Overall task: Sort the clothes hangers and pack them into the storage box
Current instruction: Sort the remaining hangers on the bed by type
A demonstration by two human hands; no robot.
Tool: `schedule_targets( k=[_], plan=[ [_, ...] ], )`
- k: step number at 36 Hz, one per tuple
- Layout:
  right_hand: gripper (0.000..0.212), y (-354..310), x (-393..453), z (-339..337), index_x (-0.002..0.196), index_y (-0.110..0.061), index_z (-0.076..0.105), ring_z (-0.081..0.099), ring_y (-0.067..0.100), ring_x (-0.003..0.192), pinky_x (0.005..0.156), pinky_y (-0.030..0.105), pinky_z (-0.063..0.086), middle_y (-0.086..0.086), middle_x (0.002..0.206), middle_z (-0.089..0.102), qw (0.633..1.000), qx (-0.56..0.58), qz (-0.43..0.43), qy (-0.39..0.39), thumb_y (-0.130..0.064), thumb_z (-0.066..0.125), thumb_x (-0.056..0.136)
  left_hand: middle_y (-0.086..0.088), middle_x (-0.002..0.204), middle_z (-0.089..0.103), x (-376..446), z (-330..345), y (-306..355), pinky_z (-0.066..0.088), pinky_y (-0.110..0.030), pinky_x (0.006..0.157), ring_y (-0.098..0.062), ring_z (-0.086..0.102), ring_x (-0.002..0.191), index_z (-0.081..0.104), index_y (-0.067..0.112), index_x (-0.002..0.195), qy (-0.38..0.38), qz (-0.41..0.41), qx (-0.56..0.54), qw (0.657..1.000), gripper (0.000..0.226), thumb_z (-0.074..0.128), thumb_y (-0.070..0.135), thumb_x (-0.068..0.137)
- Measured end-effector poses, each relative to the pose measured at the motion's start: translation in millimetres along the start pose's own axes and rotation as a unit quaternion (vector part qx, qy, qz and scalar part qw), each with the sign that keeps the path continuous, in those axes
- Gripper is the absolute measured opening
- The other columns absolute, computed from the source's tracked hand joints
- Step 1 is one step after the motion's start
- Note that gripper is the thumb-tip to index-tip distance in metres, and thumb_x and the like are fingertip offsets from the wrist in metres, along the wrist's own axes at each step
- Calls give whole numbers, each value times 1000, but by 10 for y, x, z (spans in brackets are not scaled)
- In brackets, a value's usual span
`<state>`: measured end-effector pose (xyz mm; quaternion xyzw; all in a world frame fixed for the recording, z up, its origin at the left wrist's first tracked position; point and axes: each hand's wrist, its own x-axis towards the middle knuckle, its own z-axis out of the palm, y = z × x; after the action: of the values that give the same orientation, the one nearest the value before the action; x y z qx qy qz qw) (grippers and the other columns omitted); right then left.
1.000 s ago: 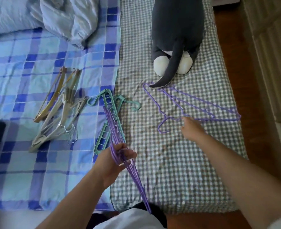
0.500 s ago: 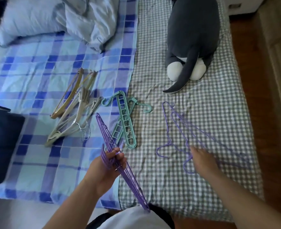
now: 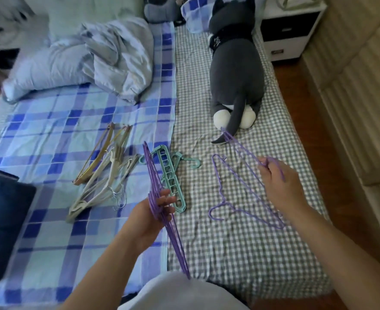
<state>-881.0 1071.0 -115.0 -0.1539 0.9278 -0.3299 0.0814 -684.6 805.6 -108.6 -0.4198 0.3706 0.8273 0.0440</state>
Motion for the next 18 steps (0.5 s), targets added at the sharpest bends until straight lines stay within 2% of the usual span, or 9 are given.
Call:
schedule_targets(
  k=[2,5,7,9,10,12,14,16,18],
  plan=[
    [21,-128,51,-119,111,-9,70,64,26,92,82,41,53,7,104,69,995,-76,-64,27,-17,52,103,-7,86,71,-45,-7,127,44,-28,65,-17,58,63,62,6,121,4,12,18,1000,35,60,6,86],
    [21,-320,179,-255,109,-26,67,60,25,102,90,43,45,-3,105,66,971,-232,-49,-45,-30,47,104,-10,85,70,-146,4,338,46,-28,59,-18,56,59,62,1,122,1,37,36,999,34,59,5,88],
    [25,-419,186,-294,95,-32,58,53,20,102,93,41,36,-13,96,57,949,-299,-66,-79,-39,36,104,-14,86,69,-182,-12,424,47,-29,63,-21,56,63,62,-3,123,-3,43,38,998,40,62,5,84],
    [29,-547,111,-287,74,-32,37,44,14,88,91,39,35,-16,77,40,948,-263,-159,-82,-38,26,100,-16,88,70,-216,-10,482,46,-33,70,-25,60,67,60,-6,127,-18,42,42,998,49,66,5,79],
    [29,-628,46,-257,70,-33,29,38,12,81,88,39,36,-16,72,33,947,-229,-211,-80,-36,27,98,-17,91,70,-229,7,494,47,-36,73,-27,64,71,60,-6,128,-28,38,51,998,50,67,5,80],
    [29,-792,-87,-125,70,-29,34,31,12,77,83,35,34,-13,71,32,931,-166,-312,-96,-29,35,100,-19,95,71,-253,56,472,50,-41,82,-33,71,82,60,-6,126,-46,30,73,996,43,64,3,84],
    [26,-994,-204,64,80,-18,51,38,15,84,87,34,36,-7,82,45,902,-115,-401,-112,-26,41,103,-21,104,72,-260,117,400,53,-43,92,-36,72,96,62,-5,124,-61,12,88,994,38,63,3,87],
    [25,-1160,-309,292,101,-8,64,47,22,102,100,35,38,2,104,57,881,-37,-459,-111,-24,46,104,-21,117,69,-274,181,306,51,-43,100,-34,69,107,63,-4,124,-114,-3,100,988,40,67,8,86],
    [30,-1262,-384,521,118,0,64,50,28,116,109,37,37,11,120,60,879,18,-470,-86,-20,48,104,-19,115,66,-263,195,204,48,-48,106,-32,66,106,65,-1,119,-149,-4,64,987,29,59,9,92]
  ],
)
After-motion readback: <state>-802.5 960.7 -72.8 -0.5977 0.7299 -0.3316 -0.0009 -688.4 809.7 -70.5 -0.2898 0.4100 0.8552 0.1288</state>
